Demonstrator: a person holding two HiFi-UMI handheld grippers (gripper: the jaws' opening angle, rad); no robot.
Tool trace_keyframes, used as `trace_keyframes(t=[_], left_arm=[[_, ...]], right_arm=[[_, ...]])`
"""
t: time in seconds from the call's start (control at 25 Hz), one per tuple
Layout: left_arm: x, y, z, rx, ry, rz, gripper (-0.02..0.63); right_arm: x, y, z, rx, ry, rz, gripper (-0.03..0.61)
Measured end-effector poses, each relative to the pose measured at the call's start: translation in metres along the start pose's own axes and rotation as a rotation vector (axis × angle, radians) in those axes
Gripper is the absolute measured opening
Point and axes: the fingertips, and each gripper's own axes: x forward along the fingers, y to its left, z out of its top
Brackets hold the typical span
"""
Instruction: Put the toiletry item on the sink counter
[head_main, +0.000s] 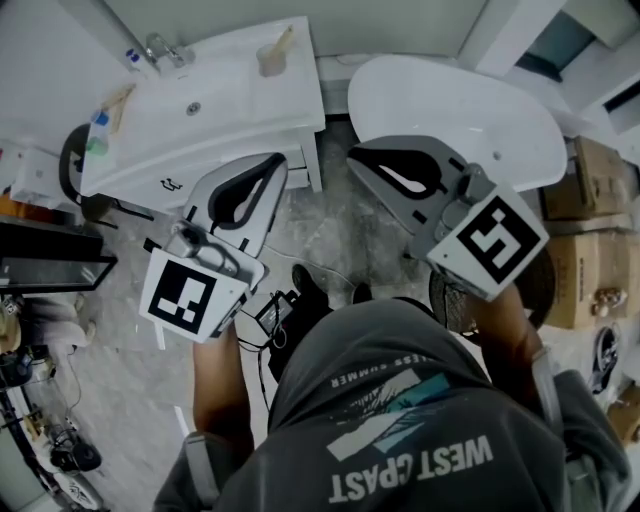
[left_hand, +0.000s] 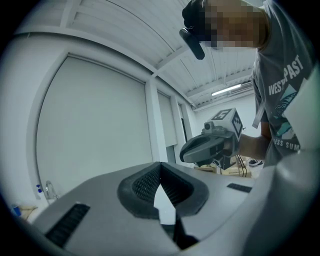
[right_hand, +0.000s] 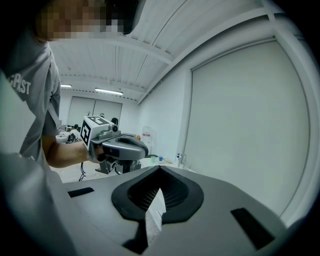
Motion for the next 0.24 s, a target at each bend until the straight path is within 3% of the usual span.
trace_keyframes(t=[0.24], left_arm=[[0.003,-0.027,0.0,0.009,0.004,0.009,0.002]], right_arm=[[-0.023,0.005,-0.008,-0.001,-0.011,0.017,0.028]])
